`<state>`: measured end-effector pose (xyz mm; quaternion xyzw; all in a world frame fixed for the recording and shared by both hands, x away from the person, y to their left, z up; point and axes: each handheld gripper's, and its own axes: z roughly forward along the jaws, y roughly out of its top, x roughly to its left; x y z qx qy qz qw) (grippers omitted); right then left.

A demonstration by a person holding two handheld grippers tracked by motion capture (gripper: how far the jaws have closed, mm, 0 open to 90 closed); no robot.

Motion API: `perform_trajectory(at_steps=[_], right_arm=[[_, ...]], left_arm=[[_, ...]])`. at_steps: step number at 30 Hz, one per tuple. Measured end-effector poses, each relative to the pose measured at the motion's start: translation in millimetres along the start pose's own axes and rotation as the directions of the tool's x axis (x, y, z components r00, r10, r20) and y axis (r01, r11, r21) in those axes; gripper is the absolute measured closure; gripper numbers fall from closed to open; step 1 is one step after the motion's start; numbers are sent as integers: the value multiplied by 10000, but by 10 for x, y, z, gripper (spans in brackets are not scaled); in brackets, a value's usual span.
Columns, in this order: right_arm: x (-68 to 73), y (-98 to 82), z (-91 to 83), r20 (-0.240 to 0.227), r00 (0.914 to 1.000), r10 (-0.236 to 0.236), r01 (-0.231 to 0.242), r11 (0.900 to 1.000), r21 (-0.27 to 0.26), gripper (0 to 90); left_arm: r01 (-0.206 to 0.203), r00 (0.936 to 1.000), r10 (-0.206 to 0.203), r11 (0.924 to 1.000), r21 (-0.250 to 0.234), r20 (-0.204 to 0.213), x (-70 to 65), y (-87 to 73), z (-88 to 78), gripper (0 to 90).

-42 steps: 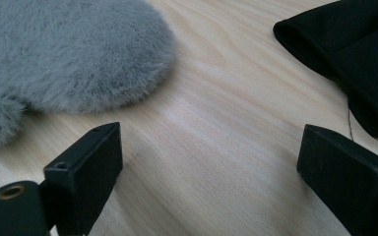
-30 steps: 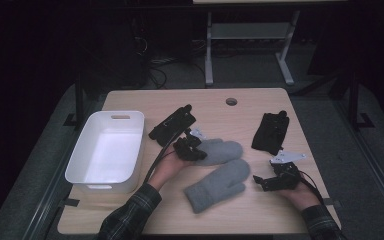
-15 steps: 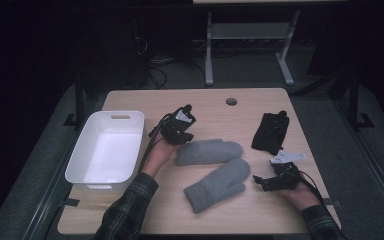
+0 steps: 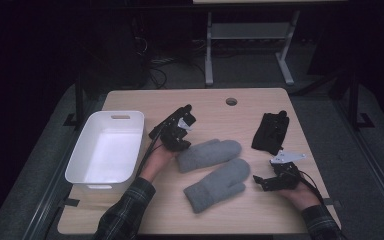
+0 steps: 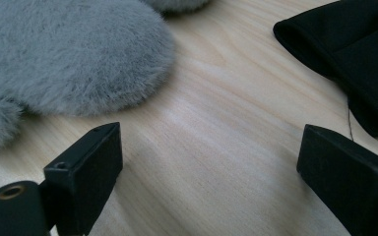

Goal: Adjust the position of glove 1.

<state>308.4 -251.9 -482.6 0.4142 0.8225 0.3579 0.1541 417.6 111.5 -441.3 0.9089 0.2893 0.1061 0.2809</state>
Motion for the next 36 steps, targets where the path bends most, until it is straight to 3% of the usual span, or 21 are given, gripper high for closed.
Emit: perform_trajectory(at_steps=[9, 12, 16, 20, 26, 29, 32, 36], right_arm=[[0, 0, 0, -2, 10000, -4, 4, 10000, 1, 98], [0, 0, 0, 0, 10000, -2, 2, 10000, -2, 98], [0, 0, 0, 0, 10000, -4, 4, 10000, -2, 98], [0, 0, 0, -1, 10000, -1, 1, 10000, -3, 98], [0, 0, 0, -3, 10000, 3, -3, 10000, -2, 98], [0, 0, 0, 1, 10000, 0, 0, 10000, -6, 99], [0, 0, 0, -1, 10000, -3, 3, 10000, -2, 99], [0, 0, 0, -1, 10000, -1, 1, 10000, -1, 99]], left_arm=[[-175, 9994, 174, 9998, 42, 295, -190, -153, -105, 894], [217, 9991, -201, 9989, -425, 378, -142, -121, -142, 891], [644, 9961, -582, 9935, -936, 666, -59, -37, -135, 792], [1387, 9807, -1155, 9797, -1447, 1580, 2, 1, -71, 659], [1709, 9649, -1429, 9787, -1139, 2203, 19, -11, 91, 609], [1945, 9557, -1612, 9739, -1173, 2464, 20, -17, 155, 613], [1832, 9520, -1496, 9774, -1055, 2672, 19, -24, 196, 706], [1579, 9561, -1271, 9825, -986, 2639, -11, -9, 193, 852]])
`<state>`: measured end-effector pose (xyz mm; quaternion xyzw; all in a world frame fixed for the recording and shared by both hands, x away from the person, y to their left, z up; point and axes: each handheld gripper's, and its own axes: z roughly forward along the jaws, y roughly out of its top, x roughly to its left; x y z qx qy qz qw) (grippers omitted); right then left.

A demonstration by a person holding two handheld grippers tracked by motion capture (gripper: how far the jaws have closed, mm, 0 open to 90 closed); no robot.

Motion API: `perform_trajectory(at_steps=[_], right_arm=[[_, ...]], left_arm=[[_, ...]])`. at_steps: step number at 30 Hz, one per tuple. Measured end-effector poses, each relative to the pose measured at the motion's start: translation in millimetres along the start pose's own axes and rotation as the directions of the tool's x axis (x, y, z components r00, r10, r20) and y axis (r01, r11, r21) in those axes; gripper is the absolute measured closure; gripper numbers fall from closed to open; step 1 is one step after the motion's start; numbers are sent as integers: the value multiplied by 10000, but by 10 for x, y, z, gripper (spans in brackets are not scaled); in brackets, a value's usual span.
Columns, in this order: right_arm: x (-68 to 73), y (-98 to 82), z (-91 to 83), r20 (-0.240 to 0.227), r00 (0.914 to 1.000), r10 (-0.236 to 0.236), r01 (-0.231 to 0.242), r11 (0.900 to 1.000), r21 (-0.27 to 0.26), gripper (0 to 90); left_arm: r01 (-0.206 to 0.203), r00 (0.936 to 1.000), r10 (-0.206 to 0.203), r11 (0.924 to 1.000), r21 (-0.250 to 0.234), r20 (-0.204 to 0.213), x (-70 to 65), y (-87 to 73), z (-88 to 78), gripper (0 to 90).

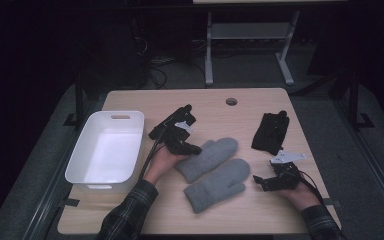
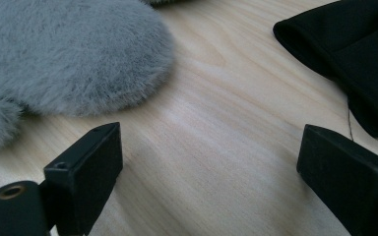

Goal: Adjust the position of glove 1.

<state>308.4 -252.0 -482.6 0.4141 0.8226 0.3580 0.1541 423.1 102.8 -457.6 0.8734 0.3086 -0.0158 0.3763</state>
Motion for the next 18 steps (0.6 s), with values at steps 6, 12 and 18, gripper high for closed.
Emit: perform_trajectory(at_steps=[6, 12, 18], right_arm=[[0, 0, 0, 2, 10000, 2, -2, 10000, -6, 99], [0, 0, 0, 4, 10000, 0, 0, 10000, -5, 99], [-1, 0, 0, 2, 10000, -8, 8, 10000, -5, 99]], left_arm=[[-169, 9998, 167, 9998, -146, -89, -62, 43, -114, 879], [-497, 9988, 496, 9981, -355, -48, -171, 97, -282, 882], [-913, 9958, 918, 9945, -505, 67, -284, 140, -443, 883]])
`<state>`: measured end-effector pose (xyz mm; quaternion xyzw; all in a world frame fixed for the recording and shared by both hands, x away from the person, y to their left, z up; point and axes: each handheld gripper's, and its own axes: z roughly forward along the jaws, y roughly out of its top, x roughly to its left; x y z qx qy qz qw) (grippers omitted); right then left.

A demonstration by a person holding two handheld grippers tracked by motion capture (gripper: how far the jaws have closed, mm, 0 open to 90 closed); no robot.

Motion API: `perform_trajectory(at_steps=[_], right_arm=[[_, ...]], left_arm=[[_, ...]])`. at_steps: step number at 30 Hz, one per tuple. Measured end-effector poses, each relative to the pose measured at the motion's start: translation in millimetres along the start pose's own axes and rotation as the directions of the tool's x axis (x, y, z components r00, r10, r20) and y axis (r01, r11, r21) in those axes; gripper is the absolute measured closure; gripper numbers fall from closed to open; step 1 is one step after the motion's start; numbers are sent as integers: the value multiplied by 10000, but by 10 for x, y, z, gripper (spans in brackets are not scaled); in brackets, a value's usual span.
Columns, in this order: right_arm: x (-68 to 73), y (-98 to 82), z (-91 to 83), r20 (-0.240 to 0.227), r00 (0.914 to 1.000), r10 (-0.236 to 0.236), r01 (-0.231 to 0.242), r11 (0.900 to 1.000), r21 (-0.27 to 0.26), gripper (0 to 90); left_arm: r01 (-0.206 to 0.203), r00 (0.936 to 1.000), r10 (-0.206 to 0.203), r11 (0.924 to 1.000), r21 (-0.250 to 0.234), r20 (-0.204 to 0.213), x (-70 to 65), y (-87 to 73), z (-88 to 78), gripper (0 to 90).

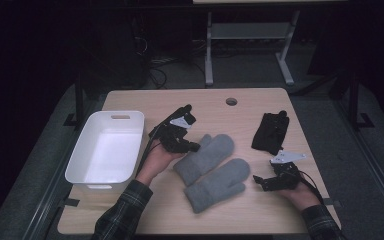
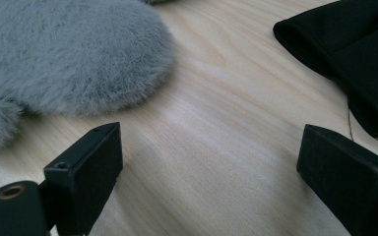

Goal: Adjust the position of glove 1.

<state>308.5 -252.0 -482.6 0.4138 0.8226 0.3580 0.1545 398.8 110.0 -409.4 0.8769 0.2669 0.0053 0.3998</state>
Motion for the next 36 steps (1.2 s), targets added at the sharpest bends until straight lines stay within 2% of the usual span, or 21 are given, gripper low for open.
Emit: perform_trajectory(at_steps=[5, 15, 23, 28, 30, 33, 34, 35, 36], right_arm=[[0, 0, 0, -2, 10000, 2, -2, 10000, 5, 99], [-3, -1, -1, -1, 10000, -47, 47, 10000, -12, 101], [-5, -5, -6, -39, 10000, -43, 43, 10000, -10, 102], [-4, -6, -7, -43, 10000, -34, 34, 10000, -11, 104], [-5, -3, -29, -62, 10000, -56, 56, 10000, -43, 200], [-5, 38, -112, -230, 9997, -91, 97, 9996, 281, 447], [-1, 52, -151, -392, 9989, -244, 251, 9995, 171, 545], [19, 72, -202, -577, 9981, -199, 205, 9997, 97, 636], [65, 113, -289, -1211, 9924, -210, 191, 9997, -167, 793]], left_arm=[[-269, 9996, 268, 9996, -83, -74, -81, 32, -81, 884], [-370, 9985, 352, 9983, -443, -418, -249, 71, -279, 886], [-476, 9980, 451, 9972, -570, -446, -369, 124, -284, 886], [-535, 9980, 522, 9978, -384, -357, -442, 136, -259, 886], [-648, 9972, 632, 9971, -390, -394, -467, 146, -259, 885], [-658, 9972, 643, 9971, -387, -376, -502, 150, -267, 885], [-619, 9973, 602, 9973, -399, -413, -515, 149, -273, 886], [-641, 9972, 626, 9972, -384, -401, -518, 148, -281, 886], [-629, 9971, 611, 9972, -400, -448, -524, 147, -288, 886]])
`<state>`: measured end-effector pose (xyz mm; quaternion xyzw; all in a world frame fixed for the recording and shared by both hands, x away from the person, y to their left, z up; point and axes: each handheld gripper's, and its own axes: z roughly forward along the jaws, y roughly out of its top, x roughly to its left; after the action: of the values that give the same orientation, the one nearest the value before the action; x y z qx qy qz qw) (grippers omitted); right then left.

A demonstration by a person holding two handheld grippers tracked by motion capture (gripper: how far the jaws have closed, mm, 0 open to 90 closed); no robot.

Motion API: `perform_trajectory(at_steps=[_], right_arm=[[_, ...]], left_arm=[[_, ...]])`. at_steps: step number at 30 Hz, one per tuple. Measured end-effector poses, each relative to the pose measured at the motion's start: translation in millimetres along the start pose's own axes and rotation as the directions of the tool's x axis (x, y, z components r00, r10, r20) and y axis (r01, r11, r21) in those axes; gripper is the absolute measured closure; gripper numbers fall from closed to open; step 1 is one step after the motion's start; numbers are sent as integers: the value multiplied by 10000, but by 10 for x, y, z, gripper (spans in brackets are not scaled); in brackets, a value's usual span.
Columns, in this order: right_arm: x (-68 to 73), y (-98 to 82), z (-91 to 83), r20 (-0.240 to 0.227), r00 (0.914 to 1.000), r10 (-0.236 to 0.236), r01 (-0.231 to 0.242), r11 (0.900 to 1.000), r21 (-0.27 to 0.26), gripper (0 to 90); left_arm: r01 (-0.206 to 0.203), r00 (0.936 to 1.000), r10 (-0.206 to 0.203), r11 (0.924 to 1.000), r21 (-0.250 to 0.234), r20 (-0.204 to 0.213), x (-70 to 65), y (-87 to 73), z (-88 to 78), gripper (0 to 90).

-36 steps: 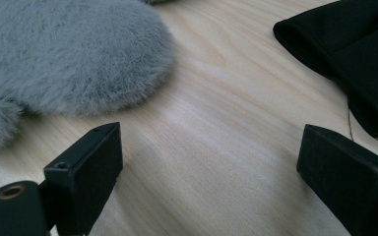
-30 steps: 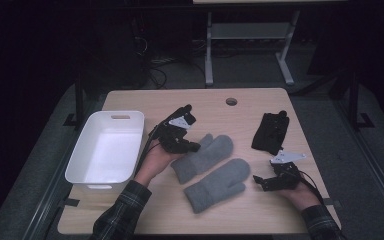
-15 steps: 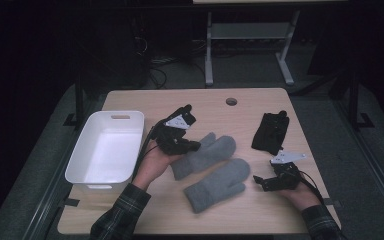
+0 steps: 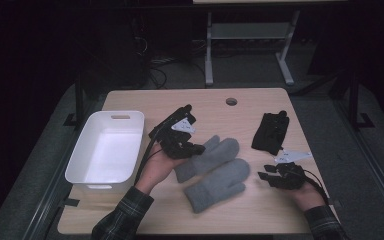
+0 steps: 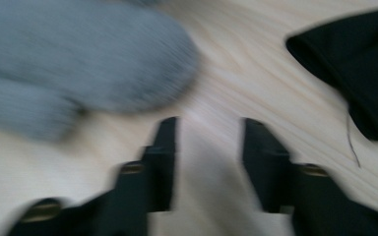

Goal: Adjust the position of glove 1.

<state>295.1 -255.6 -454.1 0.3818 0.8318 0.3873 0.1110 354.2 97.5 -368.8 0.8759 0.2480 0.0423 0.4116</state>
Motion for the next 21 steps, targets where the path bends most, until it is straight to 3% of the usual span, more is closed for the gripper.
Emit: perform_trajectory(at_steps=[1, 2, 5, 7, 10, 14, 18, 21], right_arm=[[0, 0, 0, 0, 10000, 0, 0, 10000, 0, 793], [37, 16, -19, -239, 9997, -55, 53, 9999, -94, 851], [266, 83, -3, -1326, 9892, -627, 609, 9980, -175, 900], [449, 121, 70, -1991, 9749, -997, 1005, 9949, -61, 900], [646, 155, 159, -2551, 9549, -1521, 1575, 9875, 8, 900], [846, 215, 279, -3338, 9244, -1847, 1965, 9805, 16, 900], [939, 233, 409, -3575, 9072, -2216, 2461, 9690, 238, 900], [964, 239, 467, -3600, 9081, -2137, 2452, 9685, 438, 900]], left_arm=[[-6, 10000, 6, 10000, 9, -11, -3, 1, -8, 886], [-43, 10000, 43, 10000, -42, -28, -3, 1, -18, 886], [-39, 10000, 39, 10000, -38, -46, -14, 2, -37, 886], [-90, 9999, 90, 10000, -4, -46, -29, 0, -40, 886], [-151, 9999, 151, 9999, 7, -61, -43, -13, -33, 886], [-89, 10000, 89, 9999, 84, 2, -55, -33, -1, 886], [-285, 9996, 284, 9995, 135, 90, -90, -18, 25, 886], [-318, 9992, 312, 9992, 249, 241, -139, -11, 53, 885]])
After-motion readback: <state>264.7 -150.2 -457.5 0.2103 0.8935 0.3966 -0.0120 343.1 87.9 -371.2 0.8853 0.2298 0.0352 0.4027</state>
